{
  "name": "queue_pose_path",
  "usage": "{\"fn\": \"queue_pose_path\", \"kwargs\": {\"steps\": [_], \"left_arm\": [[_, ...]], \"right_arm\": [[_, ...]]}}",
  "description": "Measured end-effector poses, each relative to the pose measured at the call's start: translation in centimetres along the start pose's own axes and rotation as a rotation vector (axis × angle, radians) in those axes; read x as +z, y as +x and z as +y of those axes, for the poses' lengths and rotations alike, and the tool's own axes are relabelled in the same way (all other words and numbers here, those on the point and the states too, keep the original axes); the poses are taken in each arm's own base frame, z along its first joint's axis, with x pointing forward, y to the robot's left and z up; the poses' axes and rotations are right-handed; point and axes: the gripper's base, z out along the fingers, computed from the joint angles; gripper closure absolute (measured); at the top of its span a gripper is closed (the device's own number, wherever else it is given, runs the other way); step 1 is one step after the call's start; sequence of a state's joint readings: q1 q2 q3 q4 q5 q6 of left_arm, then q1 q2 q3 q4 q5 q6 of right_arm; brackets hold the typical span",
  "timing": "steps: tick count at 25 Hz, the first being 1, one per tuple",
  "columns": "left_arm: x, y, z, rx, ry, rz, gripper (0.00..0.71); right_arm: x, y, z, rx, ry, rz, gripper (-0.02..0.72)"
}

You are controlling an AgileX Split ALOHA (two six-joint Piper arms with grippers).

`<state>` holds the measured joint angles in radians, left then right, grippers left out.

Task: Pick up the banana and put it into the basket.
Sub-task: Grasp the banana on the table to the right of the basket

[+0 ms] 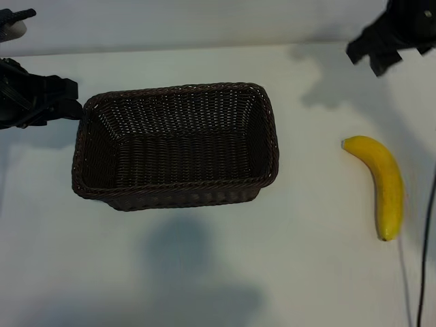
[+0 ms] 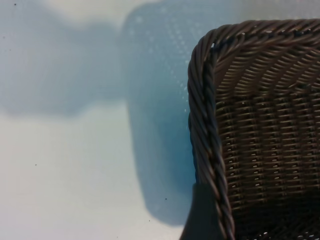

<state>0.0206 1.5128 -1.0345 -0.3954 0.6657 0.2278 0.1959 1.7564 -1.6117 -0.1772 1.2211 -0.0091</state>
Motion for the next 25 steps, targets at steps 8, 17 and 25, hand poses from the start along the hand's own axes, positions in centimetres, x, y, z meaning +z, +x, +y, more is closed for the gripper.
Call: {"fn": "queue_pose_path", "kwargs": {"steps": [8,17,25], "left_arm": [[0.0,0.0,0.0,0.000,-0.001,-0.003,0.119],[0.0,-0.1,0.0,0.000,-0.003,-0.012,0.119],[0.0,-0.1,0.0,0.000,-0.002,-0.013,0.119]], "right_arm": [[3.8,2.9,-0.9,0.027,-0.020,0.161,0.108],[8.6,6.0,-1.3,0.076,-0.074,0.170,0.108],[11.2,7.6,-0.3,0.116,-0.120,0.117,0.108]]}}
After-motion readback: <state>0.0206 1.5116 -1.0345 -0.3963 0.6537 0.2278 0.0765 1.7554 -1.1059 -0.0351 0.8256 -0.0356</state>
